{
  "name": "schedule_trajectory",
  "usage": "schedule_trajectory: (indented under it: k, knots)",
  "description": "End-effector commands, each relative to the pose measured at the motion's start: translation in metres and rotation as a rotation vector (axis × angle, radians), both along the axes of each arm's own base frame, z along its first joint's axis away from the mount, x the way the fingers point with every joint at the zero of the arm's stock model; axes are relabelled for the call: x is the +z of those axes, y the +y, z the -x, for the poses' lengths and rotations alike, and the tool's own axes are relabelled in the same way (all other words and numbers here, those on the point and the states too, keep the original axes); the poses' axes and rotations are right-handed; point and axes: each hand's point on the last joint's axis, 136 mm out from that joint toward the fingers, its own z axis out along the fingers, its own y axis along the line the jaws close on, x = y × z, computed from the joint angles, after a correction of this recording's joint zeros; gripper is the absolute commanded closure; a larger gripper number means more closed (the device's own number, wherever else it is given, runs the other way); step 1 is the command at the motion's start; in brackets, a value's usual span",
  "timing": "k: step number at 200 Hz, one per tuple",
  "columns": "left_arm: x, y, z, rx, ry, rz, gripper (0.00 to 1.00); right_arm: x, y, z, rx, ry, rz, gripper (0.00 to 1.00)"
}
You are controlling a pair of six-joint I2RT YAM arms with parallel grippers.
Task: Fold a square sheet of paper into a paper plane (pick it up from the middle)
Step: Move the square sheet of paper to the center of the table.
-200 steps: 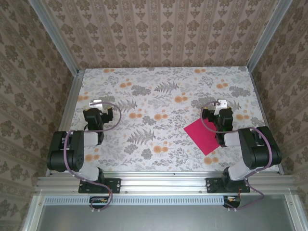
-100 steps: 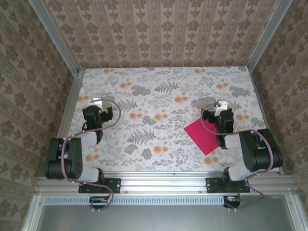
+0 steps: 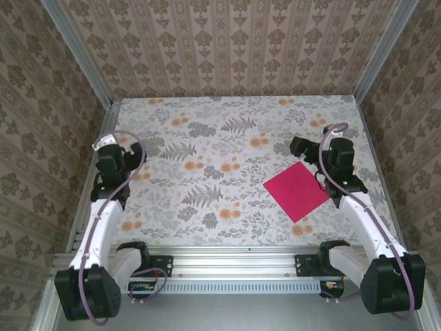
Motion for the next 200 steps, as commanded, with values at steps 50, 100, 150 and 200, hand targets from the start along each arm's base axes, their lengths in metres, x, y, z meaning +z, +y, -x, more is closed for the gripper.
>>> schedule_trajectory:
  k: [50,100,150,200]
  knots:
    - [-0.025,-0.065,0.043,-0.201,0.060,0.422,0.00,-0.117,0.046,0.102,0.124,0.781,0.055,0.01]
    - [-0.032,-0.105,0.054,-0.428,0.123,0.477,0.00,-0.145,0.065,0.117,0.153,0.886,0.145,0.04]
    - [-0.043,-0.135,0.070,-0.549,0.202,0.435,0.00,-0.179,0.083,0.116,0.180,0.953,0.110,0.06]
    - [-0.054,-0.153,0.083,-0.590,0.251,0.407,0.00,-0.198,0.104,0.117,0.213,0.994,0.116,0.08]
